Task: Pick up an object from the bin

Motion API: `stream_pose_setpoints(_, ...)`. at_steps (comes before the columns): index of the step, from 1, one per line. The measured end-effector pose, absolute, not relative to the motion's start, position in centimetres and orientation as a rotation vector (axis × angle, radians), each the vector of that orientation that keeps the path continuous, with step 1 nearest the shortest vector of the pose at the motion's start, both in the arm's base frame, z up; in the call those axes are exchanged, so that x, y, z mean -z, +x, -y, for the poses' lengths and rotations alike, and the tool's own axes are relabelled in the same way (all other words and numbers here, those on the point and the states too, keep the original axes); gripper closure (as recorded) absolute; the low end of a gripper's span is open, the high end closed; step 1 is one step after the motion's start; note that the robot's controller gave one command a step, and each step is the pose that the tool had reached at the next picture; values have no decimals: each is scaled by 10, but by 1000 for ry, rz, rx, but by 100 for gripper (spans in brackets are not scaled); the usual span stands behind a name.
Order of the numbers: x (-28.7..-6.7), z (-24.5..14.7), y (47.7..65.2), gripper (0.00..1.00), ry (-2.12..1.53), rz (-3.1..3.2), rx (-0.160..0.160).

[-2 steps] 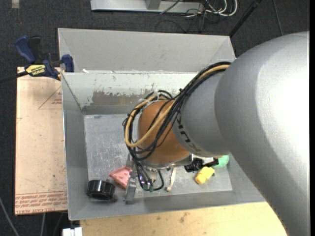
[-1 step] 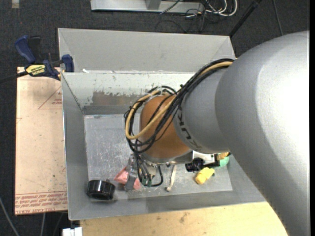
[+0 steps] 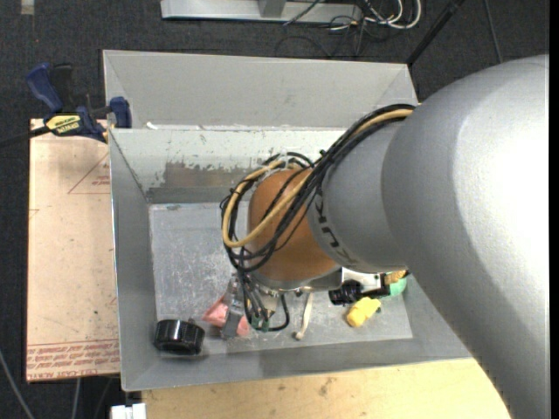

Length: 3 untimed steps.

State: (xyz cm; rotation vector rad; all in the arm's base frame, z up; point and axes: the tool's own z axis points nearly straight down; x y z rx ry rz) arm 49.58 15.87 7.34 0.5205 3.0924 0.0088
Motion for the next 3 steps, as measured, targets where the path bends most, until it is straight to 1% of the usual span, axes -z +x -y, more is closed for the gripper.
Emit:
stream_pose_setpoints(1,-77,-158,495,100,521,-3095,-6)
stream_pose_setpoints(2,-95,-158,495,100,521,-3097,-3)
stream_pose_setpoints(3,-107,-159,496,100,520,-3093,-6)
